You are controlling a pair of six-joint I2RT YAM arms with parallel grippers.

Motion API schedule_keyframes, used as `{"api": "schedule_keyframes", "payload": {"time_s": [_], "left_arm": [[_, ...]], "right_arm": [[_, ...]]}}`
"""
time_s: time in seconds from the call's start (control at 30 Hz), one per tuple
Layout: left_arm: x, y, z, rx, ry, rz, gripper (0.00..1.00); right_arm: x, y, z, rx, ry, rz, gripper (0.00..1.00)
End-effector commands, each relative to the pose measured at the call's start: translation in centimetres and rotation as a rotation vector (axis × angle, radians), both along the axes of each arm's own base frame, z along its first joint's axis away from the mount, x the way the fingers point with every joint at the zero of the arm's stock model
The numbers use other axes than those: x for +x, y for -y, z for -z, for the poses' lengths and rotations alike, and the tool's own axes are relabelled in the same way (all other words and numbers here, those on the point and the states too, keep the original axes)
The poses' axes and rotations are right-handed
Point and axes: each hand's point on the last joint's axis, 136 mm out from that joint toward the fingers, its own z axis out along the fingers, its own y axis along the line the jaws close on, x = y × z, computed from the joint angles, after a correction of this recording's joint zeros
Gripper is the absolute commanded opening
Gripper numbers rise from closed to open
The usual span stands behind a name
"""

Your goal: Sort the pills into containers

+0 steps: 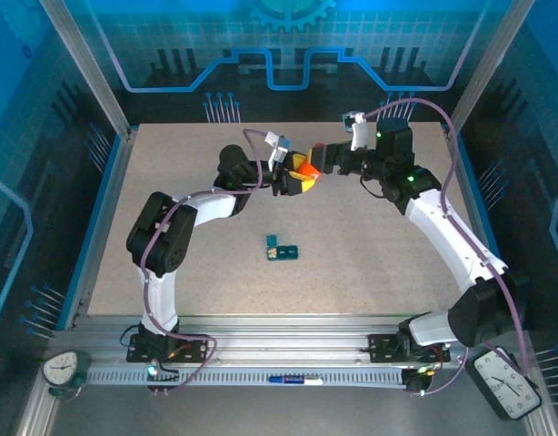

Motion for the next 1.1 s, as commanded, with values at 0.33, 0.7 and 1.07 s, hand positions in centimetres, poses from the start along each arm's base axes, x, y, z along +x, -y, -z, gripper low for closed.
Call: {"api": "schedule_keyframes", "payload": {"time_s": [0.33,0.7,1.07], "left_arm": [[-0.9,-0.1,-2.3,-0.034,0.068,0.011,0.00],[-0.8,-0.1,-2.3,-0.035,0.062,0.022,0.00],[-0.7,0.0,-2.4,-0.041,0.061,0.024,0.00]], "right_arm": [[0.1,-0.1,-2.3,0.017,0.063,-0.051,0.30],[-0.8,1.1,-5.3,-0.016,0.270,-0.132,0.29],[-0.4,0.9,-4.0,0.041,0.172,-0.110,0.59]]}}
